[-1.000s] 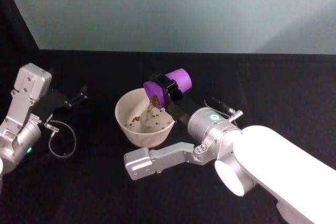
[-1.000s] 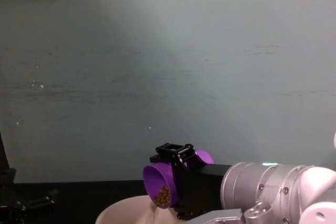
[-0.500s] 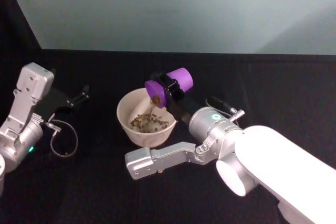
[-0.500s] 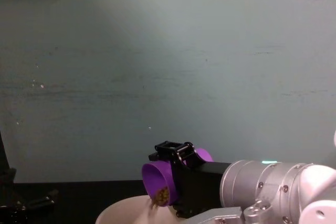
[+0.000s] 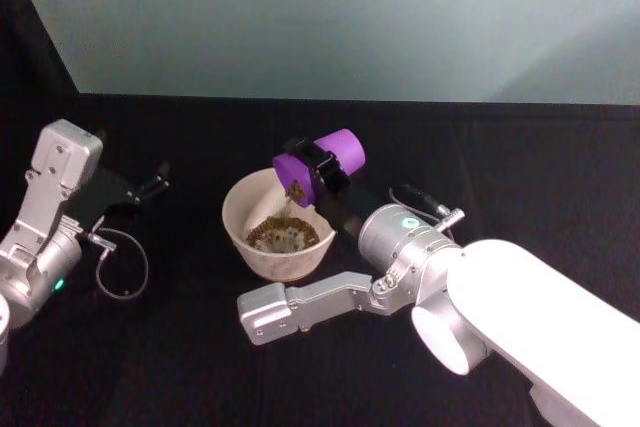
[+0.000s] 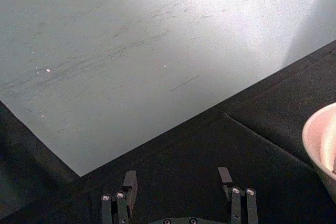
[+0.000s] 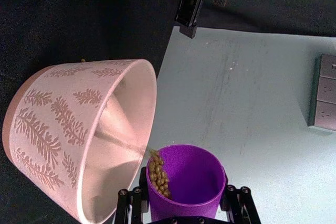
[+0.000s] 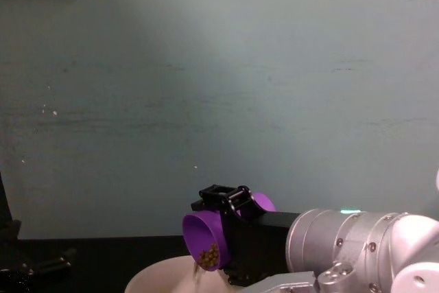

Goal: Pick up the cup and pour the mung beans from the cup into the bowl.

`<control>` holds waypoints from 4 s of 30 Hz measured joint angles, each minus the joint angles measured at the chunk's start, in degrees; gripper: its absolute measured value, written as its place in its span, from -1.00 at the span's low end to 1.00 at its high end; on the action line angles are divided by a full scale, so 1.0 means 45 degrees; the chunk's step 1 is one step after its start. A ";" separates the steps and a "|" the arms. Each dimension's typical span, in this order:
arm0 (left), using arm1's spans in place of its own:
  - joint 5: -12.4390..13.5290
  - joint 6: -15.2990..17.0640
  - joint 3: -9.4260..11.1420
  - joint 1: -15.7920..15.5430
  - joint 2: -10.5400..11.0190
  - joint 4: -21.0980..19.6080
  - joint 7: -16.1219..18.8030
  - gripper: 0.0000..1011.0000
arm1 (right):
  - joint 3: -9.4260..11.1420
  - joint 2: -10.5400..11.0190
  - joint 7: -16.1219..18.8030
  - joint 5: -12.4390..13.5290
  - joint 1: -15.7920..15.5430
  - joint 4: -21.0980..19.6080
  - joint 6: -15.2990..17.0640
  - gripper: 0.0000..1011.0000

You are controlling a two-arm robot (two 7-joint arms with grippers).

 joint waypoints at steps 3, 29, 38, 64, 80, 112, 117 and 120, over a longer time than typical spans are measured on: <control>0.0000 0.0000 0.0000 -0.0001 0.0000 0.0000 0.0000 0.98 | -0.0027 0.0021 -0.0001 -0.0026 0.0022 0.0000 -0.0016 0.45; 0.0000 0.0000 0.0000 0.0000 0.0000 0.0000 0.0000 0.98 | -0.0173 0.0105 0.0033 -0.0209 0.0101 -0.0018 -0.0055 0.44; 0.0000 0.0000 0.0000 0.0000 0.0000 0.0000 0.0000 0.98 | -0.0173 0.0126 0.0036 -0.0218 0.0101 -0.0035 -0.0052 0.45; 0.0000 0.0000 0.0000 0.0000 0.0000 0.0000 0.0001 0.98 | -0.0551 0.0214 0.0119 -0.0978 0.0288 -0.0079 0.0080 0.45; 0.0000 0.0000 0.0000 0.0000 0.0000 0.0000 0.0000 0.98 | -0.1012 0.0334 0.0237 -0.1850 0.0482 -0.0180 0.0155 0.45; 0.0000 0.0000 0.0000 0.0000 0.0000 0.0000 0.0000 0.98 | -0.3181 0.1075 0.0662 -0.6132 0.1626 -0.0346 0.0181 0.45; 0.0000 0.0000 0.0000 0.0000 0.0000 0.0000 0.0000 0.98 | -0.3596 0.1196 0.0702 -0.6706 0.1862 -0.0330 0.0053 0.45; 0.0000 0.0000 0.0000 0.0000 0.0000 0.0000 0.0000 0.98 | -0.3714 0.1240 0.0716 -0.6864 0.1933 -0.0316 0.0022 0.45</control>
